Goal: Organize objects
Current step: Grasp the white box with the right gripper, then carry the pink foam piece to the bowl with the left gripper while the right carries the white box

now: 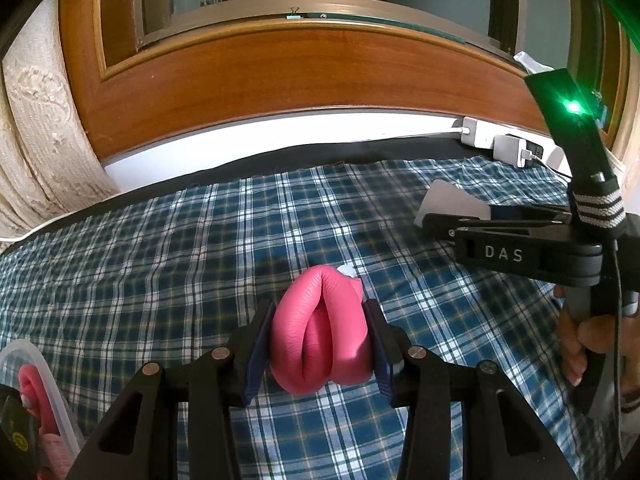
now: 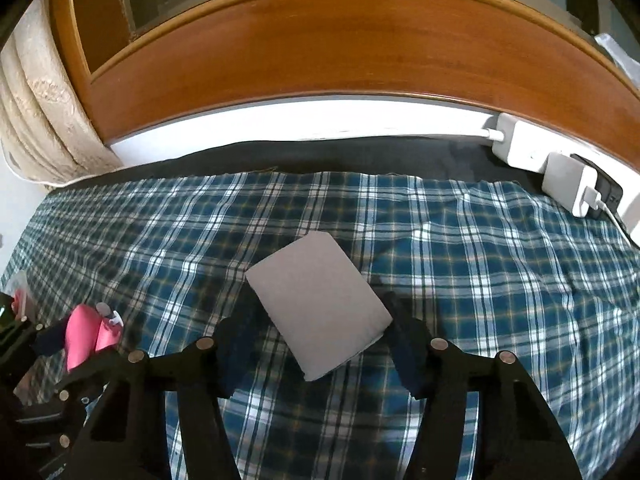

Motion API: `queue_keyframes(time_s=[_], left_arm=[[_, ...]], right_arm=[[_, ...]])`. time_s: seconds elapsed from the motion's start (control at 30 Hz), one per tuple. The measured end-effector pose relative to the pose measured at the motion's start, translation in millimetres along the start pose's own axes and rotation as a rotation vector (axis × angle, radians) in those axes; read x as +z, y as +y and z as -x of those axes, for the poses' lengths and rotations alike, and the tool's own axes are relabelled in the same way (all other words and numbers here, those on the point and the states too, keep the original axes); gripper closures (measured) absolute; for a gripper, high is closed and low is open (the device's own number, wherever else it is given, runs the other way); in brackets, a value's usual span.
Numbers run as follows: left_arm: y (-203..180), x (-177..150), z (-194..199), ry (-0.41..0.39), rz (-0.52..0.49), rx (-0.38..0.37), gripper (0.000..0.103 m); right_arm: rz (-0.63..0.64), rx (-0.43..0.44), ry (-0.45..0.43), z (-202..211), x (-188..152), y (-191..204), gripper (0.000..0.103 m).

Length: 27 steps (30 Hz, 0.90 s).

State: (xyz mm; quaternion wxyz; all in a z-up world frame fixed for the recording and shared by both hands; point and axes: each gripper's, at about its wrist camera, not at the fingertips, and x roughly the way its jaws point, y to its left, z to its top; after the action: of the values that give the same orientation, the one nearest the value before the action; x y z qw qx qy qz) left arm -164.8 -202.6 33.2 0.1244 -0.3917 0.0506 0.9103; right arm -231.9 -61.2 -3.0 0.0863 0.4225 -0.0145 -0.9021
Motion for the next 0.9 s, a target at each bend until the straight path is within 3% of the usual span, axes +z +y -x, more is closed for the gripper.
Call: queue_keyframes(time_s=[0.6,0.9], left_arm=[[-0.4,0.3,2.3,0.002,0.010,-0.017,0.056],[-8.6,0.3,16.4,-0.019,0.003,-0.039,0.056]], right_arm=[[-0.079,0.019,-0.011,65.8,-59.8,-31.1,0.044],[-0.069,-0.018,-0.025,92.7,-84.1,-6.8,0.044]])
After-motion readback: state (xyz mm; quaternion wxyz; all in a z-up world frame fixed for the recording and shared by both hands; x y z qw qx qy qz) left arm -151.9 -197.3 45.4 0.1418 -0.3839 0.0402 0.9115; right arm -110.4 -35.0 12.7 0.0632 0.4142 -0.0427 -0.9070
